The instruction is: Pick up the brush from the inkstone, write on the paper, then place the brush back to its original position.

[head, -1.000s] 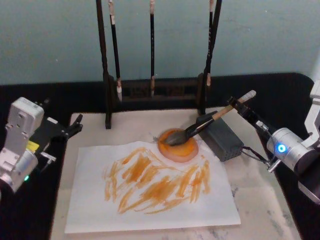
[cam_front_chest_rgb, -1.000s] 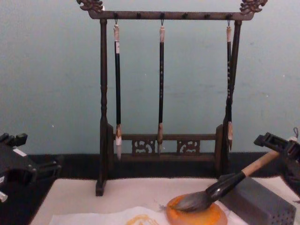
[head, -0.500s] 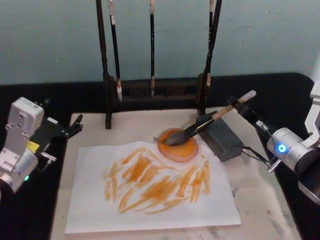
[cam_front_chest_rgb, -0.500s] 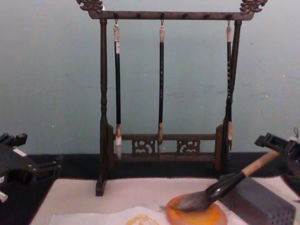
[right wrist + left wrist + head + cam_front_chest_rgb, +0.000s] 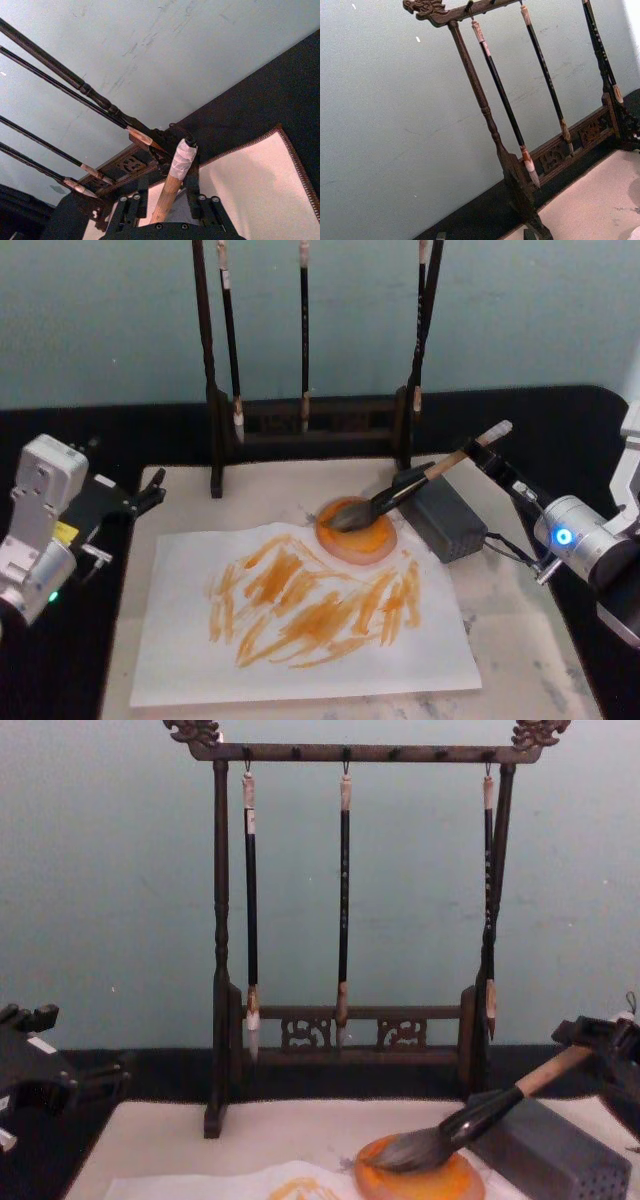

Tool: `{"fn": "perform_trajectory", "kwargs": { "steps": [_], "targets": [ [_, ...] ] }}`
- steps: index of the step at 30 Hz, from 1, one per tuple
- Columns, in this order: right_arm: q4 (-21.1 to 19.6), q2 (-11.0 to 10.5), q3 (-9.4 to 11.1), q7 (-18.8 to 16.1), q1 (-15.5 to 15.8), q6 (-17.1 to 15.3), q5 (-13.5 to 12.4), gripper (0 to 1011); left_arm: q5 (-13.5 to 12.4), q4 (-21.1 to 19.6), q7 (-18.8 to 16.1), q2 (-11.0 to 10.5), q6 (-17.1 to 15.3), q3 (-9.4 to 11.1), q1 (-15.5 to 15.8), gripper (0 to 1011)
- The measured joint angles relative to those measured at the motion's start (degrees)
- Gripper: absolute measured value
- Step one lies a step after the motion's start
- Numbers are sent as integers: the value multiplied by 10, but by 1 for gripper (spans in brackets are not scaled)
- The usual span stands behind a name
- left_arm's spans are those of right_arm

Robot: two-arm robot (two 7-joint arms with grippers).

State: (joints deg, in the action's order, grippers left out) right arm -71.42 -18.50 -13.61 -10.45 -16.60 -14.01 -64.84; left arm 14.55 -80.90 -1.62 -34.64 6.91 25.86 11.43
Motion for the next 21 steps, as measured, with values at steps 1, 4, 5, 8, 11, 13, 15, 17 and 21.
{"fn": "perform_trajectory", "kwargs": {
  "steps": [1,4,5,8,11,13,15,17,21],
  "targets": [
    [0,0,0,0,0,0,0,502,0,0,0,0,0,0,0,1001],
    [0,0,0,0,0,0,0,396,0,0,0,0,0,0,0,1001],
    [0,0,0,0,0,0,0,383,0,0,0,0,0,0,0,1001],
    [0,0,0,0,0,0,0,276,0,0,0,0,0,0,0,1001],
    [0,0,0,-1,0,0,-1,190,0,0,0,0,0,0,0,1001],
    [0,0,0,-1,0,0,-1,179,0,0,0,0,0,0,0,1001],
    [0,0,0,-1,0,0,-1,179,0,0,0,0,0,0,0,1001],
    [0,0,0,-1,0,0,-1,180,0,0,0,0,0,0,0,1001],
    [0,0,0,-1,0,0,-1,179,0,0,0,0,0,0,0,1001]
  ]
}}
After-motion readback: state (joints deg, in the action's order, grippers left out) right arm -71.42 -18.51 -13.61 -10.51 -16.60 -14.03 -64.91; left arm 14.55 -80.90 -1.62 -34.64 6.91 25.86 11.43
